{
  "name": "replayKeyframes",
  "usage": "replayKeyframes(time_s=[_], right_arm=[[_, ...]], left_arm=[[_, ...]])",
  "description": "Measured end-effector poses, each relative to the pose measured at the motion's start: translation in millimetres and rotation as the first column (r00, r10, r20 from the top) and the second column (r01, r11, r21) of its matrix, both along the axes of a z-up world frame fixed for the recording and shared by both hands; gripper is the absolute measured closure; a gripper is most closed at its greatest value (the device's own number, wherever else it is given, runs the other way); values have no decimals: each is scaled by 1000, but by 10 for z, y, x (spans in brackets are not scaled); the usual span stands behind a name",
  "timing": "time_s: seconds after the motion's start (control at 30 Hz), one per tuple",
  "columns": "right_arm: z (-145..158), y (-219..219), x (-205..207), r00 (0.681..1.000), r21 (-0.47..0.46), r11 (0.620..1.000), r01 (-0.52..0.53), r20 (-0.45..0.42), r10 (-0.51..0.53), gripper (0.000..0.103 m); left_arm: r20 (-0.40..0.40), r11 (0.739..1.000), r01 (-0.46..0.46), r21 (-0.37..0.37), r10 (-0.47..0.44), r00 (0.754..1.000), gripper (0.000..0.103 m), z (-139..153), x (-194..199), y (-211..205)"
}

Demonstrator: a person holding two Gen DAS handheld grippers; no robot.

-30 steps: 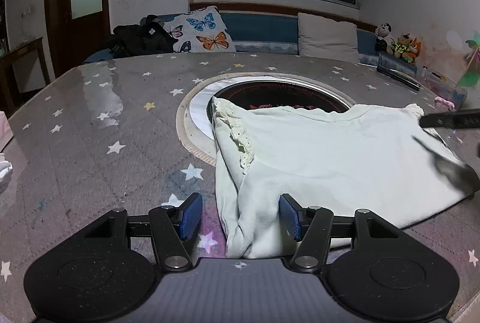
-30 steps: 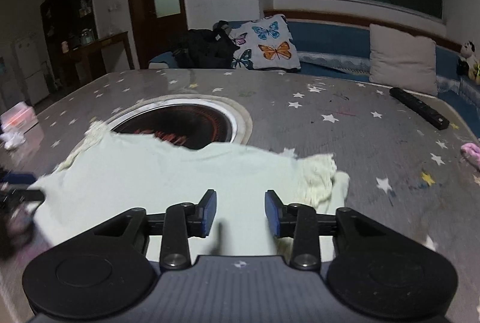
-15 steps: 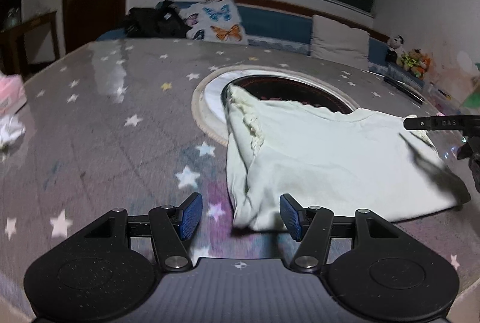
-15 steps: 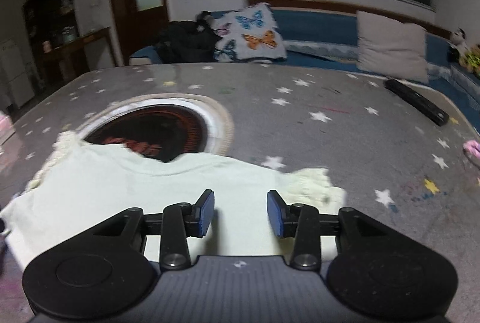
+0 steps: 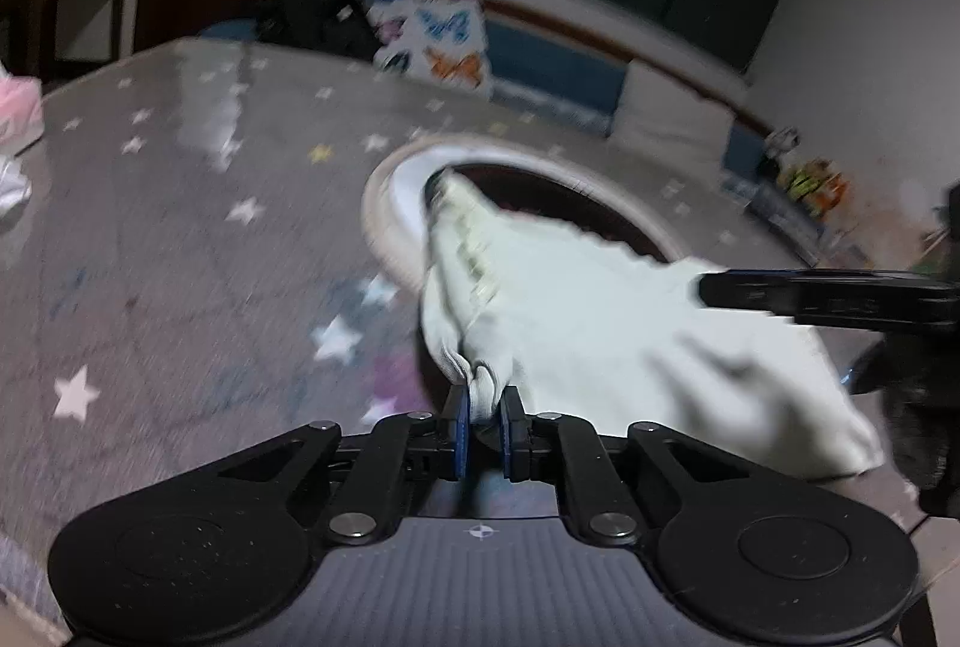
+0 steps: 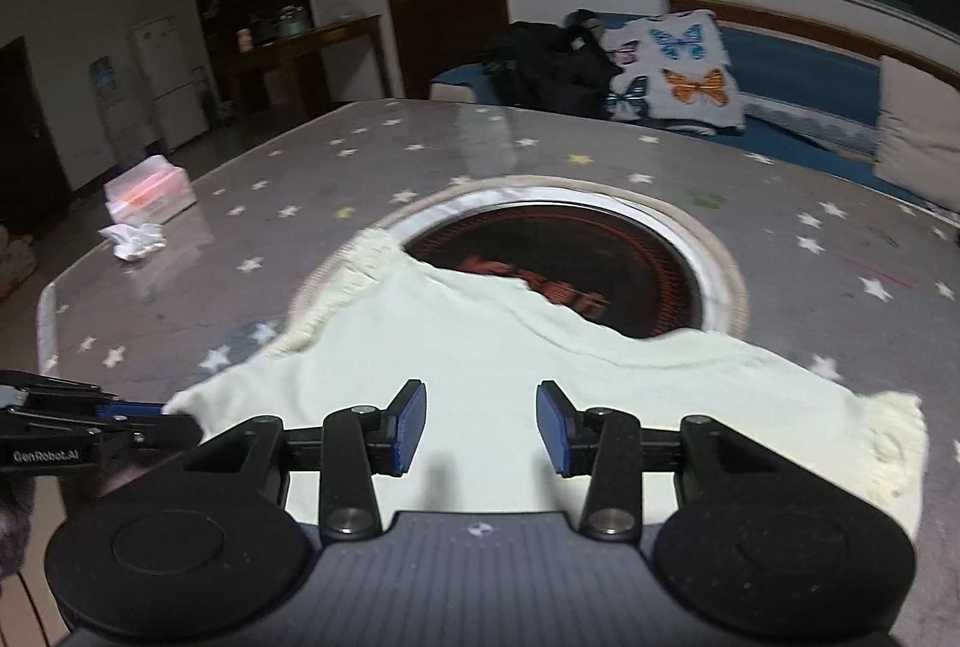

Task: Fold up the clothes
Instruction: 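Grasp the folded shirt with both grippers and lift it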

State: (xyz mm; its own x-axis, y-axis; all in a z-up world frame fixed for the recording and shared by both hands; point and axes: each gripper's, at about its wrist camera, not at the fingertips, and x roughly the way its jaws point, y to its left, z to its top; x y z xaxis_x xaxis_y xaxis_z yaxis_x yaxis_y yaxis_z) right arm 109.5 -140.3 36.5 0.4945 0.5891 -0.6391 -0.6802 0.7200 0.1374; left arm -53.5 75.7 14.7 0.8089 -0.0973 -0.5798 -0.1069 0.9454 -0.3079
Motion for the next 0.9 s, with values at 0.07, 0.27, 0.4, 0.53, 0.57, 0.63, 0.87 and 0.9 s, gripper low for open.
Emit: replayKeyframes(time_s=[0.07,0.27,0.4,0.53,0.57,0.63,0.87,0.9], right_arm=[[83,95,10,1000,14,1000,-20,-13,20,59],[263,467,106,993,30,996,-88,-70,90,45],[262,782,158,983,-19,988,-156,-100,153,43],[186,1034,226,973,-86,976,-201,-132,188,42],[162,1088,241,971,-102,972,-210,-141,195,42],[120,1178,268,967,-134,965,-226,-148,206,42],[-15,1316,395,976,-216,954,-206,-119,184,53],[-27,1306,408,977,-213,956,-202,-117,180,63]], left_arm=[[35,1000,18,5,-19,999,92,73,-1,-63],[103,997,79,13,-80,991,93,199,69,-284],[127,993,119,10,-119,985,93,241,142,-394],[140,989,150,15,-150,979,93,259,201,-476],[140,988,155,14,-156,978,93,259,215,-485],[142,986,166,11,-166,976,93,257,241,-502],[140,979,203,14,-203,969,94,262,286,-614],[140,978,208,16,-208,968,94,268,289,-631]])
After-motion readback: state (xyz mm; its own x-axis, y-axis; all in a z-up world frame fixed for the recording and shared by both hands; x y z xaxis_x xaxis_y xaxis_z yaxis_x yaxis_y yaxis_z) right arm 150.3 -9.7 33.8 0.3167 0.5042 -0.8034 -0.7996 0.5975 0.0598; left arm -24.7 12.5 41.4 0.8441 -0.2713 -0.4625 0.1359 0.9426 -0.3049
